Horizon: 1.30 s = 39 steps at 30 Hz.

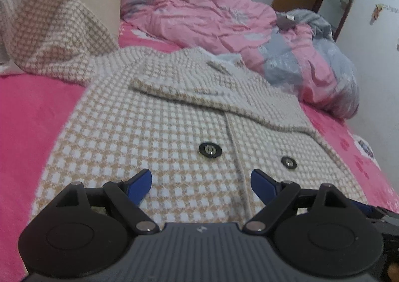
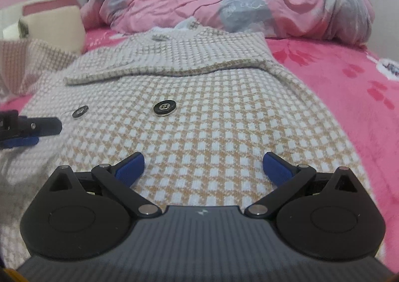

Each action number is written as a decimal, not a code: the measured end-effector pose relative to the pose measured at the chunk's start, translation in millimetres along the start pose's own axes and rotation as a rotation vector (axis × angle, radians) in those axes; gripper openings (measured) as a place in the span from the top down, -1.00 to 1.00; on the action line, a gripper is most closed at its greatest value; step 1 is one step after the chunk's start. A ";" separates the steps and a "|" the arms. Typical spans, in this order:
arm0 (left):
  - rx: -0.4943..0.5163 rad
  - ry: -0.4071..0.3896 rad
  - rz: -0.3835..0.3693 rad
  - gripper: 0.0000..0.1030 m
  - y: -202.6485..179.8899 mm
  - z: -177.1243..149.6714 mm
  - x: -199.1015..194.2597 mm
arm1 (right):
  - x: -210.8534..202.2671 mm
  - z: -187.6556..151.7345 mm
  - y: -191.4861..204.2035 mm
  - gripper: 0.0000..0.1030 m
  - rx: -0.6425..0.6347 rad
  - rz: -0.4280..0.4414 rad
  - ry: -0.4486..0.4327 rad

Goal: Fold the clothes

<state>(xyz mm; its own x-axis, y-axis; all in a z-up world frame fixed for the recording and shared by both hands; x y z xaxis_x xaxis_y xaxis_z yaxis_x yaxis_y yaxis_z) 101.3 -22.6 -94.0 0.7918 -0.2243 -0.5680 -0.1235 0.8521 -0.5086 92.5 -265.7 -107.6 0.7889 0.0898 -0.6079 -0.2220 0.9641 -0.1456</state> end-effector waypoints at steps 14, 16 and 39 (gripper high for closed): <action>-0.084 -0.165 0.052 -0.49 -28.8 91.1 53.2 | 66.5 44.8 -23.5 -0.98 0.024 0.018 -0.032; -0.158 -0.156 0.075 -0.47 -17.3 92.9 68.8 | 71.7 40.1 -24.6 -0.98 0.042 0.029 -0.028; -0.480 -0.232 0.125 0.28 47.1 94.2 94.4 | 150.6 235.0 42.3 -0.53 -0.415 0.450 -0.128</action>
Point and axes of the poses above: each gripper's, at about its wrist camera, not at the fingertips, and x roughly the way its jaws point, y to its left, z to its top, the point moved 3 cm from there along x, roughly the way its jaws point, and after that the axes turned 15 degrees about -x, right-handed, at the moved point
